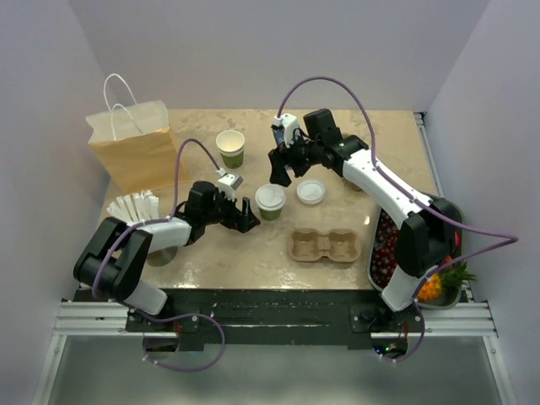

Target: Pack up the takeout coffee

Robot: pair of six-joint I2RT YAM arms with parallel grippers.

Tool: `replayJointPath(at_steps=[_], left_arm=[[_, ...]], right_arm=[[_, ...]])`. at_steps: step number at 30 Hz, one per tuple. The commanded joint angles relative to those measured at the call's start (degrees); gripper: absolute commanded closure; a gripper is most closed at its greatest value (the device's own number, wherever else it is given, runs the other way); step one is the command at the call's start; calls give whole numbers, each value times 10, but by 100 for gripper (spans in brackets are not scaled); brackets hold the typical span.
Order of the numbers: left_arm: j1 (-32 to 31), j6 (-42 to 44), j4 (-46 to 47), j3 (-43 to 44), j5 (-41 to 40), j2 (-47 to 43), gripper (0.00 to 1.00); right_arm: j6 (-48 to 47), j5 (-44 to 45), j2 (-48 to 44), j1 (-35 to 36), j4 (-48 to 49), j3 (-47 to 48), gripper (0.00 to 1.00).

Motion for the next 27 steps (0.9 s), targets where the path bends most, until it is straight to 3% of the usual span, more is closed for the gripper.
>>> replayJointPath(at_steps=[1,11,27], left_arm=[[-5,-57,115,10,25,50,6],[-16,-56,166,100,59,166,9],[-17,-33,126,250,36,277,12]], right_arm=[[40,11,8,-8,2,50,13],[41,30,21,-41,8,43,12],[31,34,50,-77,2,67,12]])
